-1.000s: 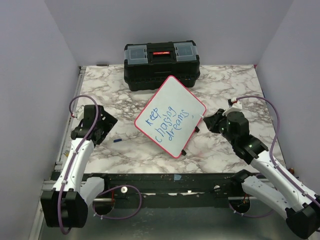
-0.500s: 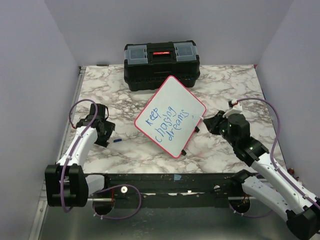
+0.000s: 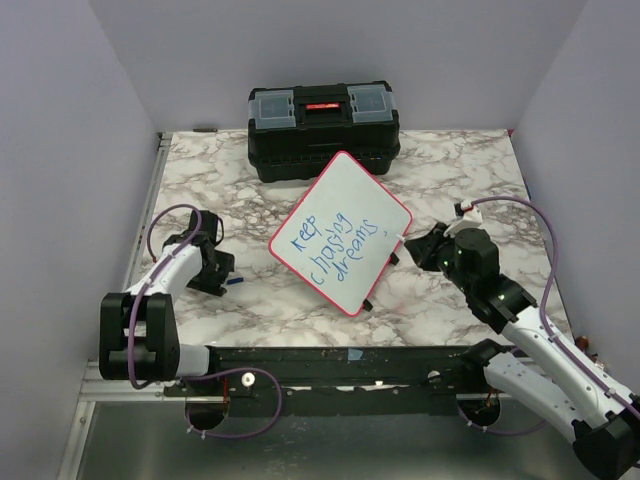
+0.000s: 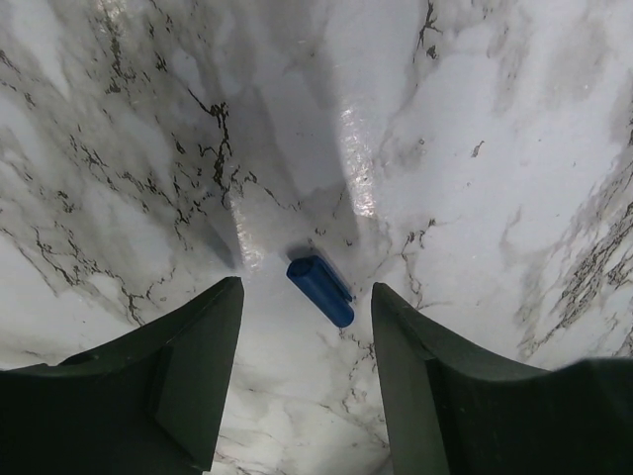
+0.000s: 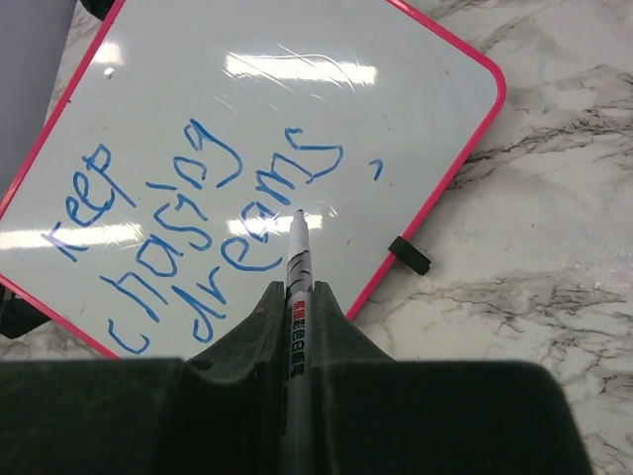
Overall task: Write a sentence on the whiteboard
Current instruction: Pick up the pen cap from the center of the board.
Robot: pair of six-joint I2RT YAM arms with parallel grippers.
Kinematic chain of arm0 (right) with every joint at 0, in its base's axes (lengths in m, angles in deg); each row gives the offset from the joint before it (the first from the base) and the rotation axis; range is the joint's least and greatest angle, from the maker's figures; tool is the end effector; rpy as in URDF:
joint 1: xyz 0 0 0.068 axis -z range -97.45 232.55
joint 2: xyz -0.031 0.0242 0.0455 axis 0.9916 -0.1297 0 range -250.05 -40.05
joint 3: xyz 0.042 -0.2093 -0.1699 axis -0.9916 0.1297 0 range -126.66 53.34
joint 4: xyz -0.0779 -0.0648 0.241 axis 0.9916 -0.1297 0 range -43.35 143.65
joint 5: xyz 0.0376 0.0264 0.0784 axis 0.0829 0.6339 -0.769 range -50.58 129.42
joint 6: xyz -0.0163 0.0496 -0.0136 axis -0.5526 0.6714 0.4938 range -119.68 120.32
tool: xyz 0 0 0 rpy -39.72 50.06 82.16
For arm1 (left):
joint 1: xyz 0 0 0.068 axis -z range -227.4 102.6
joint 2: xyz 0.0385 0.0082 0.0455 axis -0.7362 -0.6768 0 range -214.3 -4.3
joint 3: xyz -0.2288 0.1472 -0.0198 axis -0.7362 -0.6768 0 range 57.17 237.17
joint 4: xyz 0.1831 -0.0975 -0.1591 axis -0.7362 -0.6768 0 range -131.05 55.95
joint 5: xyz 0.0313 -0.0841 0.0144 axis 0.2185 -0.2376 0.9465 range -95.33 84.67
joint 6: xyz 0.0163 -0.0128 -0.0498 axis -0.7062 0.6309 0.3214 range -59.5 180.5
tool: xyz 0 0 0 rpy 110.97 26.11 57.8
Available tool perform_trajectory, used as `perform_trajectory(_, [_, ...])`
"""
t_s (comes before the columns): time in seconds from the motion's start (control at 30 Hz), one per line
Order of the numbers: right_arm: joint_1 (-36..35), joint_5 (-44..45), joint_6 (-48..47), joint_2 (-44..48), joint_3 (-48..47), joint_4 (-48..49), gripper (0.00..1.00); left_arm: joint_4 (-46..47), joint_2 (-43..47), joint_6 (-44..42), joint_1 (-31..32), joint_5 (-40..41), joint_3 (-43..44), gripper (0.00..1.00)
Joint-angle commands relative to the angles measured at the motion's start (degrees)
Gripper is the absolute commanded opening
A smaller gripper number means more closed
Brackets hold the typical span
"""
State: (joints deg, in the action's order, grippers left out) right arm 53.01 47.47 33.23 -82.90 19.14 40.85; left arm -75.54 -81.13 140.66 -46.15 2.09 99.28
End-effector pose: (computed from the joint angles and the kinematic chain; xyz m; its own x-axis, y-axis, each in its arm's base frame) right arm 0.1584 0.0841 0.2754 -0.4708 0.3516 -0.8092 -0.1417 0.8751 0.4627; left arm 0.2214 -0.0002 0.1741 -0.1569 -0.9739 -0.1642 -0.9583 0.1904 -0.2132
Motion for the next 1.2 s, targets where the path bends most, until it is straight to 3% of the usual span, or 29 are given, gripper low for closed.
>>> perform_trajectory(0.0, [-0.07,-1.37,-1.19,0.19,0.97,1.63,0.01,1.53,-2.16,1.99,0.50,-1.00,0.23,0.54])
perform_trajectory(0.33, [-0.04,-1.99,-1.61,-0.15,1.24,1.99,0.00,-0.84,-8.07,3.03,3.08,1.53,5.17,0.47])
perform_trajectory(0.6, [-0.08,-1.99,-1.70,-0.16,1.21,1.90,0.01,-4.32,-10.97,3.46,5.60,3.50,8.89,0.14])
perform_trajectory(0.83, [-0.07,-1.73,-1.85,0.01,1.30,1.72,0.01,-2.36,-10.89,3.11,9.11,3.32,9.25,0.00])
perform_trajectory(1.17, [-0.08,-2.75,-2.12,0.21,1.08,1.71,0.01,0.68,-0.75,1.27,10.54,6.07,6.46,0.00])
